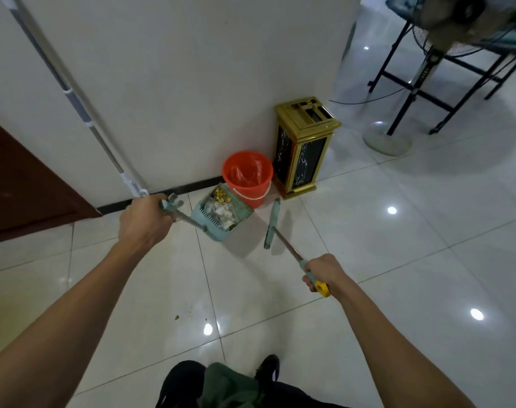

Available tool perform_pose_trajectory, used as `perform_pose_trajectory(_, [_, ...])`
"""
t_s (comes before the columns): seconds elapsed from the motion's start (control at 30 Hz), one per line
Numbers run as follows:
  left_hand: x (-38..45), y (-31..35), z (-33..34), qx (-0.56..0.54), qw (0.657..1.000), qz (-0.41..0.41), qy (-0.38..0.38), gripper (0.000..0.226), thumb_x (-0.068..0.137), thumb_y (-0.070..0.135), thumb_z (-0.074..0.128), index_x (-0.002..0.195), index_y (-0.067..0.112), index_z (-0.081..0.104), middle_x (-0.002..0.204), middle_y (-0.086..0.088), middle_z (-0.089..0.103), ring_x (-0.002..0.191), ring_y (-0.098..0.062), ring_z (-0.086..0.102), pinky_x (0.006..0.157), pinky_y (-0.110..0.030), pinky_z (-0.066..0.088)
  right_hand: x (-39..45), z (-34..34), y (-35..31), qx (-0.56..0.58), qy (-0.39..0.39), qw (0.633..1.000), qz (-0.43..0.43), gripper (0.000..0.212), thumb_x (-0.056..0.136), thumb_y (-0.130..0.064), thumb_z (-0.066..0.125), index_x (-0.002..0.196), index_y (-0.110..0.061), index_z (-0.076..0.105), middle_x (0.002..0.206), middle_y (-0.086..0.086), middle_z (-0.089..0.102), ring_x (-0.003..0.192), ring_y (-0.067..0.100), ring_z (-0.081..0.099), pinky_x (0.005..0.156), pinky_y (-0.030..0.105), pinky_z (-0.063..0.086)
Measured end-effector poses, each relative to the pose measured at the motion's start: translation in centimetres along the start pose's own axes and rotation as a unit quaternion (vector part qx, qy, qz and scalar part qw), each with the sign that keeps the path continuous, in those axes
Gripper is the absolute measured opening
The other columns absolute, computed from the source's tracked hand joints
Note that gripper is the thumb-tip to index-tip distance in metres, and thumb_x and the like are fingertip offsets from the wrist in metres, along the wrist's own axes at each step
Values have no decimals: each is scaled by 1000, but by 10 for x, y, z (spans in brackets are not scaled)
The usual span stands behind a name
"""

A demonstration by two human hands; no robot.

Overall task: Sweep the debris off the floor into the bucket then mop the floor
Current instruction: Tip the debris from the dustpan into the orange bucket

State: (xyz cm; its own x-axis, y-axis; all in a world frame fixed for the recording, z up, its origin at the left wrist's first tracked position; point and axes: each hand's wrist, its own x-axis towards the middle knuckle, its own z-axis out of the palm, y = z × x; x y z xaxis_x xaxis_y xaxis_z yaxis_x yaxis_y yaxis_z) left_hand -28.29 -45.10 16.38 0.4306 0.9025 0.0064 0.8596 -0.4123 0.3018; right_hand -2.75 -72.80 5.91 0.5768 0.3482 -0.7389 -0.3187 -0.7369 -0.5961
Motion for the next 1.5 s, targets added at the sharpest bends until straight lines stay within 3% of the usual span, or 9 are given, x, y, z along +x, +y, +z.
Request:
perform_pose_trajectory(0.13, [17, 23, -10, -10, 1000, -3, 13, 13, 85, 15, 69, 82, 27, 65, 64, 6, 55, 68, -27, 56, 60, -35, 45, 8, -10, -19, 17, -1, 1000, -11, 13, 87, -1, 62, 91, 12, 61, 66, 24, 63, 44, 25, 58, 45, 28, 46])
perform_pose_trajectory(0.2, [28, 32, -10, -16, 1000, 0, 17, 10, 86, 15, 66, 86, 25, 67, 67, 3, 59, 71, -30, 59, 64, -38, 52, 14, -13, -32, 20, 0, 1000, -14, 12, 86, 1, 61, 90, 13, 60, 68, 25, 63, 44, 26, 58, 45, 29, 46])
perform_pose_trajectory(0.33, [56, 42, -3, -23, 999, 14, 45, 5, 86, 21, 68, 83, 25, 66, 66, 0, 61, 59, -24, 54, 58, -33, 44, 29, -16, -63, 18, 9, 1000, -22, 8, 85, 4, 61, 88, 11, 58, 79, 29, 64, 48, 29, 61, 46, 30, 48])
perform_pose_trajectory(0.43, [84, 47, 3, -14, 998, 31, 60, 8, 84, 21, 68, 81, 26, 63, 66, 0, 62, 62, -29, 56, 57, -33, 46, 42, -17, -86, 14, 13, 1000, -24, 10, 86, 2, 61, 92, 10, 58, 86, 31, 65, 51, 29, 62, 45, 30, 49])
perform_pose_trajectory(0.8, [201, 58, 25, -9, 996, 70, 47, 8, 86, 24, 70, 90, 27, 63, 70, 0, 64, 64, -27, 62, 64, -42, 59, 115, -19, -168, -2, 24, 1000, -9, 20, 88, 0, 61, 105, 11, 58, 97, 33, 66, 57, 30, 65, 49, 32, 52])
perform_pose_trajectory(1.1, [259, 88, 30, 104, 985, 130, 40, 14, 86, 18, 67, 99, 23, 66, 70, -7, 63, 60, -30, 58, 56, -35, 51, 152, -33, -192, 2, 18, 1000, 11, 21, 89, 0, 61, 105, 13, 58, 98, 34, 66, 56, 30, 64, 50, 33, 52])
perform_pose_trajectory(1.3, [268, 127, 42, 172, 972, 159, 5, 17, 91, 18, 58, 106, 19, 65, 80, -14, 67, 68, -35, 63, 57, -34, 45, 171, -53, -198, -7, 1, 1000, 21, 18, 90, -2, 61, 102, 12, 59, 100, 34, 66, 57, 30, 64, 52, 34, 53])
perform_pose_trajectory(1.5, [268, 168, 57, 260, 947, 185, -45, 20, 93, 16, 54, 111, 19, 61, 92, -10, 70, 78, -33, 66, 62, -35, 45, 187, -73, -199, -11, -12, 1000, 24, 20, 91, -3, 62, 103, 12, 58, 100, 33, 66, 54, 28, 63, 48, 32, 52])
